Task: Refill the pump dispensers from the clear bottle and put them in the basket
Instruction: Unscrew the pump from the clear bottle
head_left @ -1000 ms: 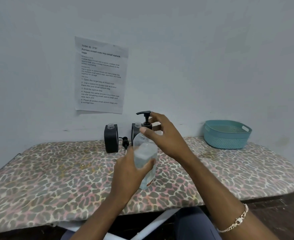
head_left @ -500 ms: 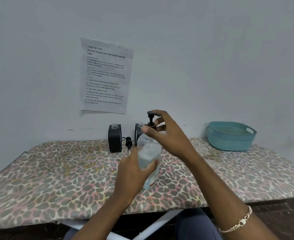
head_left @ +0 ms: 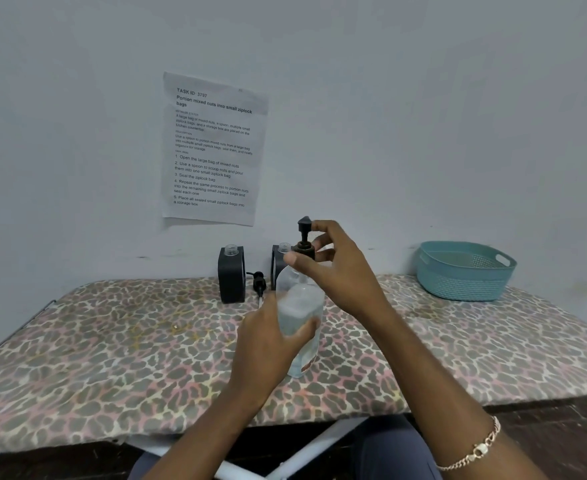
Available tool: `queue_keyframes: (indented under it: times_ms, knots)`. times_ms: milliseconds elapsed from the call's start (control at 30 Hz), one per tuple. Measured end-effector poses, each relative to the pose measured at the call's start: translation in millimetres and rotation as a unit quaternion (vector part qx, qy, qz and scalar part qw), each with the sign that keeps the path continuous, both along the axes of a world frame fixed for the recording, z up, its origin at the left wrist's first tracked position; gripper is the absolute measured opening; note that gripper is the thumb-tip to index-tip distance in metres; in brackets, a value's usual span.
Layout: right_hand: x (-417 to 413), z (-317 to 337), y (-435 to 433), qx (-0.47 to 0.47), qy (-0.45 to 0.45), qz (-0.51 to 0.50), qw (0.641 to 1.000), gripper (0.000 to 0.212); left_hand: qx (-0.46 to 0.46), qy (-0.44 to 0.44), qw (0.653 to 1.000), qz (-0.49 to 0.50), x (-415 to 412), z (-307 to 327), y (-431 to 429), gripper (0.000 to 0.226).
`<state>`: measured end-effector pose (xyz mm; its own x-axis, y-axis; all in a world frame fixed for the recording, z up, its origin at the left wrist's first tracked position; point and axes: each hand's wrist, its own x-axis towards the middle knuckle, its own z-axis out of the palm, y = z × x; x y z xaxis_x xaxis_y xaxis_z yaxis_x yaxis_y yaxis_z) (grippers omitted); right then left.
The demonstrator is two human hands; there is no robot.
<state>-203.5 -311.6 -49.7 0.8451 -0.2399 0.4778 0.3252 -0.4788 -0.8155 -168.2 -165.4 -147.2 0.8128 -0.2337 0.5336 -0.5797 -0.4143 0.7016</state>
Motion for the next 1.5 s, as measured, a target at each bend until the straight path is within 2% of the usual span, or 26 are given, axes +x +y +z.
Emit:
queue_keyframes:
  times_ms: [67,167,333,467,633,767,900,1033,1167,1300,1500]
  knots:
    - [3,0,2,-0.006,-0.007,-0.018,1.0,0.035,0.001,0.0,1.0,-0.003,1,0,0,0.057]
    - [6,-1,-3,-0.001,-0.019,0.019,1.0,0.019,-0.004,0.0,1.0,-0.005,0,2,1,0.058]
    - [1,1,-10,0.025,-0.003,0.057,0.998,0.029,0.0,-0.002,1.0,-0.004,-1,2,1,0.051]
    - [1,4,-2,-0.016,0.003,0.0,1.0,0.045,0.005,-0.002,1.0,-0.002,-1,3,1,0.055]
    - [3,4,-5,-0.004,-0.006,0.024,1.0,0.025,-0.001,-0.001,1.0,-0.004,-1,2,2,0.056]
    - [1,6,-9,-0.01,-0.008,0.061,0.998,0.033,0.0,0.003,1.0,-0.002,-1,2,2,0.056]
    - [1,6,-8,-0.028,0.012,0.009,0.999,0.044,0.0,0.006,1.0,-0.008,-3,4,1,0.056]
    - [4,1,-10,-0.015,-0.005,0.032,0.999,0.029,0.002,0.01,1.0,-0.01,-3,3,2,0.057]
    - [0,-1,-14,-0.01,-0.009,0.069,0.998,0.036,0.006,0.01,1.0,0.0,-2,2,1,0.059]
    - [3,-4,-10,-0.012,-0.012,0.025,1.0,0.037,0.014,0.007,1.0,0.003,-1,1,0,0.058]
    - [5,4,-13,-0.007,-0.041,0.015,0.999,0.032,0.025,0.011,1.0,0.004,-4,4,2,0.063]
